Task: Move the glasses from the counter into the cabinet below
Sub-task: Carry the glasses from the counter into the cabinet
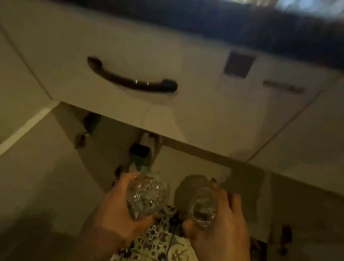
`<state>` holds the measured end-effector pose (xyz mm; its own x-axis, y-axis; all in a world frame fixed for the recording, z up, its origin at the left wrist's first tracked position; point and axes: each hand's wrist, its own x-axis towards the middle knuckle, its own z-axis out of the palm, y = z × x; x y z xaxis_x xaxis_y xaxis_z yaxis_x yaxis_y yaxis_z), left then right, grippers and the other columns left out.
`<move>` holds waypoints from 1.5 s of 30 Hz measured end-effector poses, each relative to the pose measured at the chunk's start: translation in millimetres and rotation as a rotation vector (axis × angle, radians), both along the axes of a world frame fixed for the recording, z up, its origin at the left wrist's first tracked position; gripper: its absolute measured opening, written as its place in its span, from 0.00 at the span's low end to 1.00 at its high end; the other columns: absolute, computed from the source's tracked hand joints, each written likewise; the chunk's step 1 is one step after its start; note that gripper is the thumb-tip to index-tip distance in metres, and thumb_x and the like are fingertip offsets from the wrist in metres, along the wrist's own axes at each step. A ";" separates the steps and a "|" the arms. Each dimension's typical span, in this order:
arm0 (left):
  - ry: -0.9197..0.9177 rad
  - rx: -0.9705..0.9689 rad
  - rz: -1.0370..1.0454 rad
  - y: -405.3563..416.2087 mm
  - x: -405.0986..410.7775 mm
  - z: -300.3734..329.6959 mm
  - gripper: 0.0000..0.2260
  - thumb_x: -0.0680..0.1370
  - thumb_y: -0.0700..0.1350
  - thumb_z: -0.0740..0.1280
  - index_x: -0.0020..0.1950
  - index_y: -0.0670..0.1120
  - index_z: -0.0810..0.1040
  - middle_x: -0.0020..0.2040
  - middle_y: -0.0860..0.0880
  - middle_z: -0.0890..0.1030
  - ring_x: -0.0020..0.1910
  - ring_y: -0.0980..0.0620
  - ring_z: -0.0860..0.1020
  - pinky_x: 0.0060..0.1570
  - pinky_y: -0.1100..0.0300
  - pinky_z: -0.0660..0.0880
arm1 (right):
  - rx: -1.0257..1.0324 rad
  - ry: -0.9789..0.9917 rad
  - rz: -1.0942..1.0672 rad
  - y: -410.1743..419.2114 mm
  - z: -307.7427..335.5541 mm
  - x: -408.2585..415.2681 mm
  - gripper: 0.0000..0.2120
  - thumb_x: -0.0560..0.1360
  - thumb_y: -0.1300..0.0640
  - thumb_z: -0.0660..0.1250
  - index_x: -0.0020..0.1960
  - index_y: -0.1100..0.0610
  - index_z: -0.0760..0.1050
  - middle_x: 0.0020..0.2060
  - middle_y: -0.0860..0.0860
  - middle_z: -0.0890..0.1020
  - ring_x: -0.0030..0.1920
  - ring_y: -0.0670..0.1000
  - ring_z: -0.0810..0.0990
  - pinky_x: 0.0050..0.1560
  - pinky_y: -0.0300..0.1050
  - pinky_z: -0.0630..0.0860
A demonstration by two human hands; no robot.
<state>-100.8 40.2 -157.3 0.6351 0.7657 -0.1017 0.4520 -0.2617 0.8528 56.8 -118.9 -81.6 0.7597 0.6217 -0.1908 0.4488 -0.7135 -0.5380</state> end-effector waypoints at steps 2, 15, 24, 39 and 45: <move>0.010 0.024 -0.007 2.1 7.4 -39.0 0.40 0.58 0.60 0.80 0.65 0.70 0.65 0.59 0.71 0.74 0.55 0.71 0.76 0.50 0.63 0.78 | -0.011 0.008 0.007 3.7 -36.6 3.4 0.44 0.65 0.40 0.74 0.75 0.41 0.56 0.67 0.47 0.65 0.64 0.54 0.75 0.59 0.53 0.79; -0.083 0.095 -0.035 38.0 66.0 -265.8 0.35 0.61 0.54 0.80 0.64 0.62 0.70 0.54 0.65 0.79 0.52 0.65 0.79 0.45 0.70 0.78 | -0.040 -0.065 0.044 31.1 -255.7 31.7 0.38 0.64 0.45 0.75 0.73 0.48 0.70 0.55 0.48 0.76 0.49 0.50 0.80 0.52 0.47 0.81; -0.137 0.177 -0.022 97.0 142.3 -371.1 0.29 0.63 0.54 0.79 0.59 0.61 0.69 0.51 0.62 0.79 0.50 0.61 0.79 0.48 0.58 0.79 | 0.059 -0.102 0.054 76.2 -365.7 74.7 0.42 0.67 0.46 0.75 0.75 0.45 0.58 0.64 0.43 0.68 0.62 0.49 0.74 0.60 0.42 0.73; -0.061 0.236 -0.102 170.6 269.4 -462.2 0.29 0.63 0.52 0.79 0.59 0.52 0.71 0.53 0.53 0.80 0.52 0.51 0.80 0.51 0.51 0.80 | 0.112 -0.107 0.078 122.1 -475.6 105.3 0.43 0.63 0.42 0.75 0.70 0.43 0.55 0.60 0.40 0.65 0.59 0.48 0.74 0.54 0.41 0.75; -0.091 0.213 -0.108 172.5 282.8 -478.0 0.30 0.61 0.59 0.78 0.58 0.52 0.72 0.51 0.55 0.81 0.50 0.53 0.81 0.47 0.57 0.79 | 0.052 -0.148 0.096 123.5 -485.5 110.9 0.44 0.63 0.40 0.71 0.73 0.43 0.54 0.65 0.41 0.63 0.64 0.49 0.72 0.57 0.41 0.73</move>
